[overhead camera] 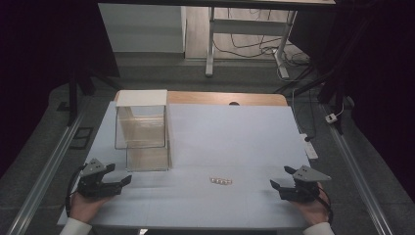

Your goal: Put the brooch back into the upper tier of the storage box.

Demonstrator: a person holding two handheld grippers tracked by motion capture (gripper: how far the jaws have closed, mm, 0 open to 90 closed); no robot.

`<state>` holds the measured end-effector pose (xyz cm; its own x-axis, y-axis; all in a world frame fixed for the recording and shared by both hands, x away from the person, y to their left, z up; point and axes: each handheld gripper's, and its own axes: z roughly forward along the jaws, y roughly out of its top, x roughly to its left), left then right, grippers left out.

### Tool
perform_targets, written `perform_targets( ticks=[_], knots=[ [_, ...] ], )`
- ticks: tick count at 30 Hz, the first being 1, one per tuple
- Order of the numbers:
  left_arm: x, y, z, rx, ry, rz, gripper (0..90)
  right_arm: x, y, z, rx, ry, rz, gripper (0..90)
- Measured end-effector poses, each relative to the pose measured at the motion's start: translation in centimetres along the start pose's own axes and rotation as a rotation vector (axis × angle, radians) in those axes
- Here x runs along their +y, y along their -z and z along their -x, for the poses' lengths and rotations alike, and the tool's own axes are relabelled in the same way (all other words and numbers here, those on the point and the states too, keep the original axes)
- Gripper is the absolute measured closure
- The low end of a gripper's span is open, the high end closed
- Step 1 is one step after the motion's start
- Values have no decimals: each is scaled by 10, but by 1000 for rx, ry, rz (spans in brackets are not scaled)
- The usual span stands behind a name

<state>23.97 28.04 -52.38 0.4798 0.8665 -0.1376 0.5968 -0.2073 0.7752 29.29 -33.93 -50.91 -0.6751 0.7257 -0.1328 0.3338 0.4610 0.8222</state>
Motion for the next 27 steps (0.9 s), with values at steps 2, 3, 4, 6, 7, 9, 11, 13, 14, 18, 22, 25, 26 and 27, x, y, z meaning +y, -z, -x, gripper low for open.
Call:
perform_targets(
  ticks=[2,3,4,6,7,9,11,13,14,18,22,25,26,27],
  knots=[
    [0,0,0,-2,0,0,182,0,0,0,-1,1,4,239],
    [0,0,0,-2,0,0,182,1,1,0,-5,0,7,239],
    [0,0,1,-2,-1,0,182,3,1,0,-2,-8,10,238],
    [0,0,1,-1,-1,0,182,4,1,0,-3,-9,9,239],
    [0,1,1,-1,-1,0,182,5,1,0,3,-12,13,239],
    [0,1,1,-1,-1,-1,182,7,1,-2,10,-3,6,241],
    [0,1,0,0,-2,-1,182,12,0,-4,22,4,2,241],
    [0,1,0,-1,1,-1,182,15,0,-5,31,4,4,241],
    [0,2,0,-3,3,0,182,15,0,-5,31,4,4,241],
    [0,2,1,-3,2,2,183,20,0,-7,30,8,7,241],
    [1,1,1,-7,1,3,183,25,-1,-10,38,8,5,242],
    [1,1,2,-7,1,1,183,29,-2,-12,50,9,7,244],
    [1,1,2,-7,1,0,183,31,-2,-12,55,11,8,244],
    [1,1,2,-8,2,-1,183,32,-3,-13,58,12,11,244]
  ],
)
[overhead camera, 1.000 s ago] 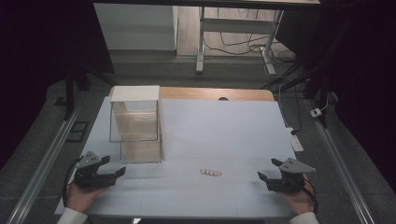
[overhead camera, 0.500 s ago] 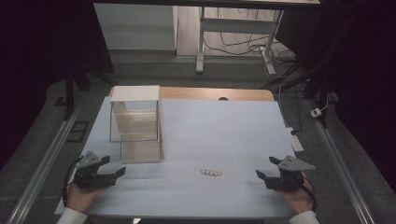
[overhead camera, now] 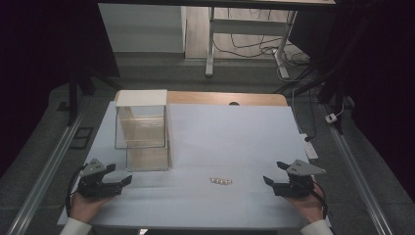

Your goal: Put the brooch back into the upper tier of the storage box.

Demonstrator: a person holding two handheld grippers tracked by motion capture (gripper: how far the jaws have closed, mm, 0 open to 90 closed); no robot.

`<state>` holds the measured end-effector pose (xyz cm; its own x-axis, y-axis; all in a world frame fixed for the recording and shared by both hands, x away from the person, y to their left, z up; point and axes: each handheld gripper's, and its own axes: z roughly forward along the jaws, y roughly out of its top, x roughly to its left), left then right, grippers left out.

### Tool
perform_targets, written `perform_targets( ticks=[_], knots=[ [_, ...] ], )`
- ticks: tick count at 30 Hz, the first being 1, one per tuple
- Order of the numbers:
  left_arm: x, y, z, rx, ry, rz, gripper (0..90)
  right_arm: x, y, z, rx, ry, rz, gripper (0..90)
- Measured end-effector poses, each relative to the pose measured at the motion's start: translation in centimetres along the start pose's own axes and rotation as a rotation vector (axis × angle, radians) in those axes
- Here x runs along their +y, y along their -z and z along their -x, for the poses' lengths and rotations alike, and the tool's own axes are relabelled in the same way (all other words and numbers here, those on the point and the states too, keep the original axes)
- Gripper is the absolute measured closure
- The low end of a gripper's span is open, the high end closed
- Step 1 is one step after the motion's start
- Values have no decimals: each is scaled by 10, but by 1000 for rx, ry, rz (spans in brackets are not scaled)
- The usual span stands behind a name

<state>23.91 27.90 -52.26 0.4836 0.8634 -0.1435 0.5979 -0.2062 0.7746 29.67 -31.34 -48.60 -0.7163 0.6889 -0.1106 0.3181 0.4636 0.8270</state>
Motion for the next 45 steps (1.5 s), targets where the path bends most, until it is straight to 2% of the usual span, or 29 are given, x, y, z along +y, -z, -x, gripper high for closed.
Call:
perform_targets(
  ticks=[8,15,20,32,37,43,45],
  knots=[
    [0,0,1,-1,-3,-5,184,10,-8,-5,32,17,-11,248],
    [0,-1,0,2,-3,-5,185,22,-16,-9,55,35,2,249],
    [0,-1,1,0,-4,-5,185,25,-21,-12,72,24,12,250],
    [0,-2,2,-5,-13,-10,185,35,-27,-18,84,40,16,251],
    [1,0,2,-4,-6,2,185,48,-30,-22,99,61,10,255],
    [1,-1,2,-6,-8,-6,185,64,-36,-26,120,74,12,260],
    [1,-2,2,-8,-7,-5,185,68,-40,-30,129,77,-2,260]
  ],
)
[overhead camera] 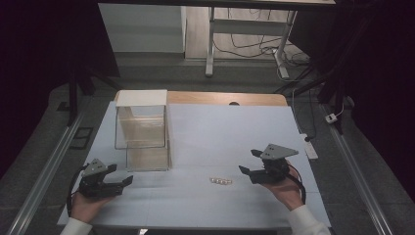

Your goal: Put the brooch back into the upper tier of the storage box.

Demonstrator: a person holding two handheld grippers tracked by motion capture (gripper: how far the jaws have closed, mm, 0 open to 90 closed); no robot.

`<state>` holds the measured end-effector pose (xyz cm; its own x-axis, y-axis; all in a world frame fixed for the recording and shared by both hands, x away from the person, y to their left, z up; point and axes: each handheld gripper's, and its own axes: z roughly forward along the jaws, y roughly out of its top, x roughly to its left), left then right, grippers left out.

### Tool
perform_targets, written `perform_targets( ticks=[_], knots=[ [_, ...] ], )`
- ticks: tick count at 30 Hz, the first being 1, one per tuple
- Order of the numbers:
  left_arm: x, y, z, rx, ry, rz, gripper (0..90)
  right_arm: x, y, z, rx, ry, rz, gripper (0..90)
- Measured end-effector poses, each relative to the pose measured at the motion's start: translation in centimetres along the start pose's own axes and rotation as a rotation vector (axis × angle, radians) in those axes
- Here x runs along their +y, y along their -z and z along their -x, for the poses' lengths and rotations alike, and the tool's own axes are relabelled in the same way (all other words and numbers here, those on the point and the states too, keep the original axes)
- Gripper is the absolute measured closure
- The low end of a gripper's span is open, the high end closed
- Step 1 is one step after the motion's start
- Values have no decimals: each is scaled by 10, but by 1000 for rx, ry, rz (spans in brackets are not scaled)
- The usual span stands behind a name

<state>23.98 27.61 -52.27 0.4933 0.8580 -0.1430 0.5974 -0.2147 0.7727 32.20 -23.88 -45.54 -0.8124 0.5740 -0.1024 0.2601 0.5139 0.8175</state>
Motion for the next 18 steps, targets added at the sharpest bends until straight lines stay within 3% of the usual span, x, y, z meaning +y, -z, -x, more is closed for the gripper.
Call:
perform_targets(
  ticks=[8,15,18],
  knots=[
    [0,-1,1,0,-6,-3,185,15,-23,-6,59,22,-46,261],
    [1,-1,1,-1,-10,-5,186,15,-37,-10,105,13,-65,268],
    [0,-1,2,-3,-13,-5,187,11,-45,-13,123,18,-103,266]
  ],
)
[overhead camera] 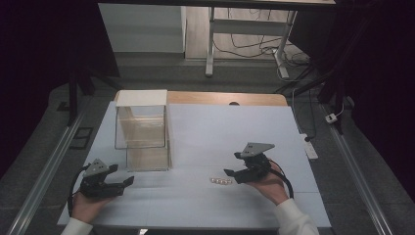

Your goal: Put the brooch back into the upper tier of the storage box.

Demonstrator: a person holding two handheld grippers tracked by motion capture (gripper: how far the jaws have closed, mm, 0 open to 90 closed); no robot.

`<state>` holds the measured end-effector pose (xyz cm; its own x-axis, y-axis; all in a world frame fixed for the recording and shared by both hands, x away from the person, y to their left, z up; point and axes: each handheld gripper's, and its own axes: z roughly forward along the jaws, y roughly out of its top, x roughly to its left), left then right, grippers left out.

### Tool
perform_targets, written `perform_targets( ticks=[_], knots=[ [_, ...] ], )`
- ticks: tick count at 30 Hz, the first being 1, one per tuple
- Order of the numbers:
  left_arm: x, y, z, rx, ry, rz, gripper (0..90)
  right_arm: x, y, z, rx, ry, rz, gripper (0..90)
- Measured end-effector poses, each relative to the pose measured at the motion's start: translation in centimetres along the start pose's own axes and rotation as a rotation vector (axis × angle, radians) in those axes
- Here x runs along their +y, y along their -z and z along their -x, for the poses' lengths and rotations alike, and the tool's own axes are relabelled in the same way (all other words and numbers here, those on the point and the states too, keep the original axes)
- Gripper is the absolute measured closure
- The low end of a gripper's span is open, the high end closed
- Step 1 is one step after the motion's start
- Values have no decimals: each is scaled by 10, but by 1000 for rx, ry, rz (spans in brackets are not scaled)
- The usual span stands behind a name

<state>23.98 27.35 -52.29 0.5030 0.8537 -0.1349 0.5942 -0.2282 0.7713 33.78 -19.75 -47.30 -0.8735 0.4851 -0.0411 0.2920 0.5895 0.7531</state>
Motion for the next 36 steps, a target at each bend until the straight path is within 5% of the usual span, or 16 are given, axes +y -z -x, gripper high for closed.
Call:
perform_targets(
  ticks=[36],
  knots=[
    [0,-1,0,-2,-6,-3,197,-5,-41,-21,95,87,-183,363]
  ],
)
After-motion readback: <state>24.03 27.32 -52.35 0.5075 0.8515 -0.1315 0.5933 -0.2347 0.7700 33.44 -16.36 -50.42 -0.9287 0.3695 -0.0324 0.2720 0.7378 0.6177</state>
